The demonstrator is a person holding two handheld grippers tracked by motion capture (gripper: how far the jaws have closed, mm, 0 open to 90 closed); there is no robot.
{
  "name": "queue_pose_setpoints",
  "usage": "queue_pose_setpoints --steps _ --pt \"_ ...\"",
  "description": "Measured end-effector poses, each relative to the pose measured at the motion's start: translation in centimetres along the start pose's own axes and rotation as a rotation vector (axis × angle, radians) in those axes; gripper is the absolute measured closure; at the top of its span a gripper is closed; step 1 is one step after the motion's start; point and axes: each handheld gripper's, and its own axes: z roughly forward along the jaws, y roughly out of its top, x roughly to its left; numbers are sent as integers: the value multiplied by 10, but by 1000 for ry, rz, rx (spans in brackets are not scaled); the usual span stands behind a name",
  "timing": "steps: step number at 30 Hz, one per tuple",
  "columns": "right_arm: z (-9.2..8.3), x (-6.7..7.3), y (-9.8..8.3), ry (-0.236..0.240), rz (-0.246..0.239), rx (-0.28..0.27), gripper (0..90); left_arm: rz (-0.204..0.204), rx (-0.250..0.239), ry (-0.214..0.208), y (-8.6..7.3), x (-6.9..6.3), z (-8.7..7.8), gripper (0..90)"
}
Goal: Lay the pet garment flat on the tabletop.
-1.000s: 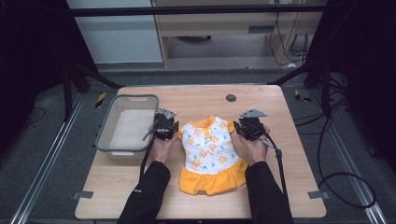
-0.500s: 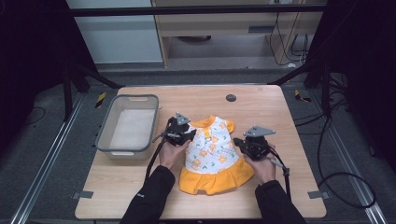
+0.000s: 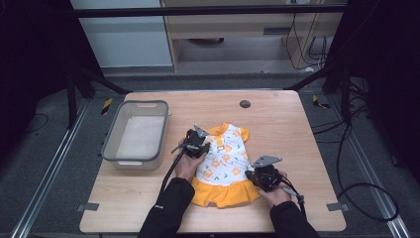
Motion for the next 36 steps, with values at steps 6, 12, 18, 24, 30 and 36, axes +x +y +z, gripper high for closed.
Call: queue_pose_setpoints --steps 6,12,18,24,30,36 --pt "-8 11 -8 35 35 2 900 24 -4 9 1 -5 2 638" --pt "-8 14 -8 41 43 6 898 10 -6 -42 2 -2 -1 616" --pt "-11 12 2 38 25 -52 887 0 -58 -108 3 6 -34 568" --pt "-4 -1 23 21 34 -103 900 59 -52 -192 -13 -5 -69 650" --pt "14 -12 34 -31 40 -103 900 128 9 -191 -30 -21 -68 687" --pt "29 -18 25 -57 37 -26 900 155 62 -180 -41 -20 -58 695"
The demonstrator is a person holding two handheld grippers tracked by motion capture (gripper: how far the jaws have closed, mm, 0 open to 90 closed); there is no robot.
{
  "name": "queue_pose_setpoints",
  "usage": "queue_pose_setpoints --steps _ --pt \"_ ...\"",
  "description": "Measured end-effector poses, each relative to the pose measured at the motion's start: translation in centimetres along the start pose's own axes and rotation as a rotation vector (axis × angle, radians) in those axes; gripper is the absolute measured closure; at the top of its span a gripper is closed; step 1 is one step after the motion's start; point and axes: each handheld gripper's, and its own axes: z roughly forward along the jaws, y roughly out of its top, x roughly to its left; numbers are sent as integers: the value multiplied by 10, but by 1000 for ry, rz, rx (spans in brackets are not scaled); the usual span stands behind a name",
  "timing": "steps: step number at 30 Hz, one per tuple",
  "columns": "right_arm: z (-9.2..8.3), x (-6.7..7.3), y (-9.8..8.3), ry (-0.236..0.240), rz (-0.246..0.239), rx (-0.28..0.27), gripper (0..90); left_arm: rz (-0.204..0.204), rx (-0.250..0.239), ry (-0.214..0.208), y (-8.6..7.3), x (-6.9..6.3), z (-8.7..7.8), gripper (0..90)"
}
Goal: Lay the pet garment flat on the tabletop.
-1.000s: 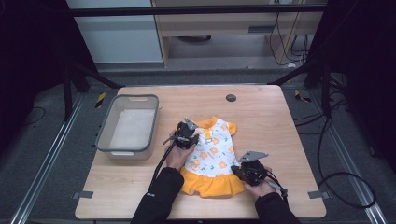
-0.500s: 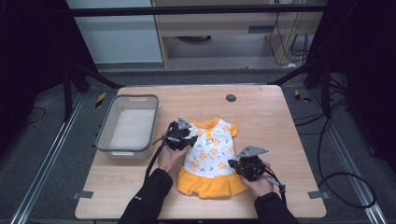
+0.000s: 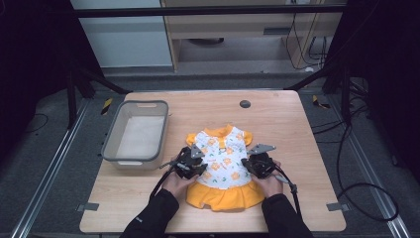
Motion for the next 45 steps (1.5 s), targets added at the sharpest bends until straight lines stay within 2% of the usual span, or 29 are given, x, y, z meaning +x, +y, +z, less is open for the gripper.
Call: queue_pose_setpoints --steps 2,5,9,14,17,23,29,30,34,39,45 --pt "-1 0 -2 6 9 -1 900 5 1 15 -1 2 3 696" --pt "-4 3 -5 23 25 5 900 -23 -18 8 -2 8 6 700" --pt "-9 7 -9 51 32 10 900 -30 -14 6 -3 11 5 698" --pt "-9 9 -11 41 18 -1 896 -18 -6 19 -3 6 3 697" --pt "-9 9 -11 36 16 -6 889 3 0 18 -5 3 0 692" --pt "-8 9 -10 39 22 -11 880 -18 -18 6 -7 6 -4 647" --pt "-23 6 -6 44 24 -88 815 -28 -62 -6 -7 4 -20 593" --pt "-28 4 -6 40 20 -102 796 -35 -99 -10 -9 3 -28 582" --pt "-42 0 -7 36 25 -146 716 -38 -160 -24 -18 -1 -49 555" --pt "-65 -7 -14 28 20 -207 638 -40 -183 -24 -37 -4 -68 518" --pt "-88 -21 -29 -7 73 -252 539 -49 -191 -13 -57 -3 -83 472"
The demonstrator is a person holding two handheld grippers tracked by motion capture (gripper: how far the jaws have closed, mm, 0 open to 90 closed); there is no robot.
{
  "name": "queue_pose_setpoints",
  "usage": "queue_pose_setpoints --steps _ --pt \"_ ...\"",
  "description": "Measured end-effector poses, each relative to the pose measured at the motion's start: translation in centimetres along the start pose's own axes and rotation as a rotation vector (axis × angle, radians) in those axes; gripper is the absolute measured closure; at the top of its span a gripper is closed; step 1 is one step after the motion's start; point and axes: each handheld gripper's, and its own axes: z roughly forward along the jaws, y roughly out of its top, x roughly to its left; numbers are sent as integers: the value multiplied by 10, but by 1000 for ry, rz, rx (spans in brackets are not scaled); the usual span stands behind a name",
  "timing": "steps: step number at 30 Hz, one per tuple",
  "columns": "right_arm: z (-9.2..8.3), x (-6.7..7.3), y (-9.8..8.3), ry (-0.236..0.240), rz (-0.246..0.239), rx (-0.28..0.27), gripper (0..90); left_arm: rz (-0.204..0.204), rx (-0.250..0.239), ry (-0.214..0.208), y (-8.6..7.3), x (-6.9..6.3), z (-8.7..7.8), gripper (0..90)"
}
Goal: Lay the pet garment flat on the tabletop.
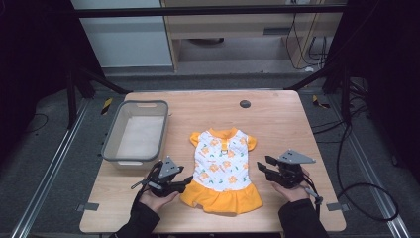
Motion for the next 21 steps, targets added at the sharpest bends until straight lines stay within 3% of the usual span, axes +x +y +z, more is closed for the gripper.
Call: queue_pose_setpoints --steps 6,11,21 --pt "-17 -17 -14 -69 46 -16 433 -19 -6 16 -11 3 -12 413" --pt "-24 -31 -27 -123 84 2 361 -63 -26 52 -26 11 -31 368" --pt "-33 -51 -45 -197 158 24 279 -154 -18 148 -60 41 -58 312"
